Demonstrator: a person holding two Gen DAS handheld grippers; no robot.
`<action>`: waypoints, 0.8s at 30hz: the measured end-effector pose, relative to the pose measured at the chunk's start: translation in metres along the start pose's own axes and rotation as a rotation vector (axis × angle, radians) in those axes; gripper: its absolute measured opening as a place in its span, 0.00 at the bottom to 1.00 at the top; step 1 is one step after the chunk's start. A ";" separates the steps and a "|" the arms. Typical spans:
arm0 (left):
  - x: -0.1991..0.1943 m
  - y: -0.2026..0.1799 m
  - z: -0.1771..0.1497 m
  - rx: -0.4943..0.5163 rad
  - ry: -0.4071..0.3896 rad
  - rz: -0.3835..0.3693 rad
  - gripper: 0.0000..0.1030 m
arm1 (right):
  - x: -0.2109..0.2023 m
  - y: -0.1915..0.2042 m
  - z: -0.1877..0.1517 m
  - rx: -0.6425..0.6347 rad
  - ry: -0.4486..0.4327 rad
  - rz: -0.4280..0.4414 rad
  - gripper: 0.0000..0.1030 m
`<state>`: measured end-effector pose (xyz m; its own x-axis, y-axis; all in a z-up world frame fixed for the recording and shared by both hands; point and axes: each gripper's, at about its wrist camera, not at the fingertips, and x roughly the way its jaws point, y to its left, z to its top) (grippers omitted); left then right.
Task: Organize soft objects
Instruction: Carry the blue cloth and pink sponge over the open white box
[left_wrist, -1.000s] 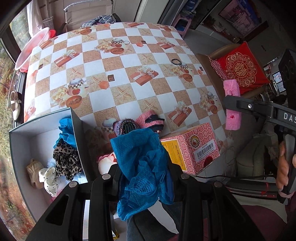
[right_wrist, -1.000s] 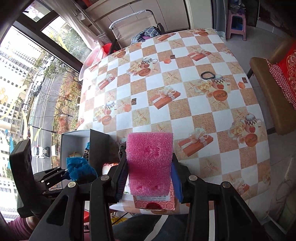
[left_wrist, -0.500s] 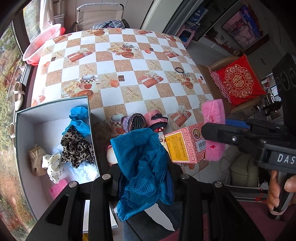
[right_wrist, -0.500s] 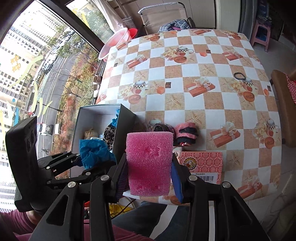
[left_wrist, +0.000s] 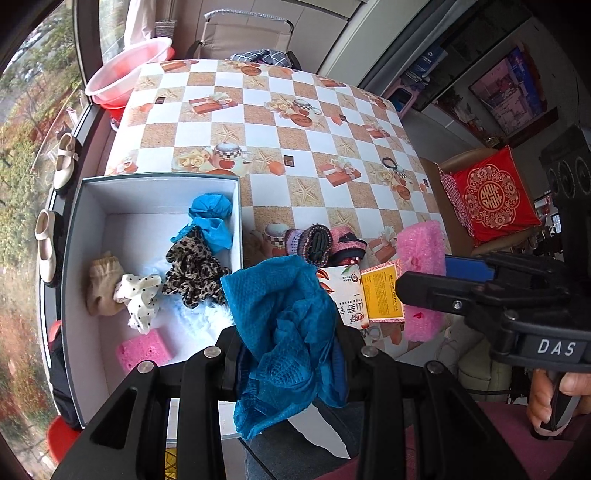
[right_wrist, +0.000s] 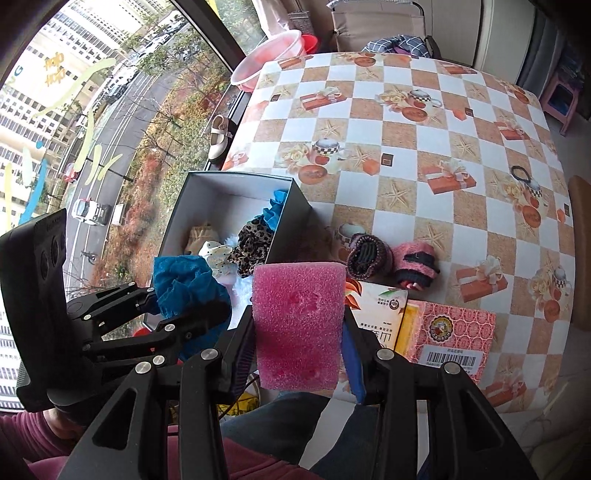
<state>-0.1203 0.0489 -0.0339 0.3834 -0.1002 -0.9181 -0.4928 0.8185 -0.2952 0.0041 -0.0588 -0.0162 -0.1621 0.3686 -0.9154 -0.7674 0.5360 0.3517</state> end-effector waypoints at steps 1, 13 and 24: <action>-0.001 0.004 -0.002 -0.008 -0.001 0.004 0.37 | 0.002 0.004 0.001 -0.011 0.004 0.001 0.42; -0.017 0.035 -0.013 -0.032 -0.019 0.056 0.37 | 0.018 0.039 0.008 -0.054 0.012 0.036 0.42; -0.033 0.062 -0.017 -0.043 -0.049 0.112 0.37 | 0.030 0.067 0.019 -0.070 -0.007 0.083 0.42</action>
<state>-0.1766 0.0936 -0.0263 0.3617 0.0190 -0.9321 -0.5674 0.7978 -0.2039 -0.0403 0.0027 -0.0160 -0.2229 0.4150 -0.8821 -0.7928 0.4493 0.4118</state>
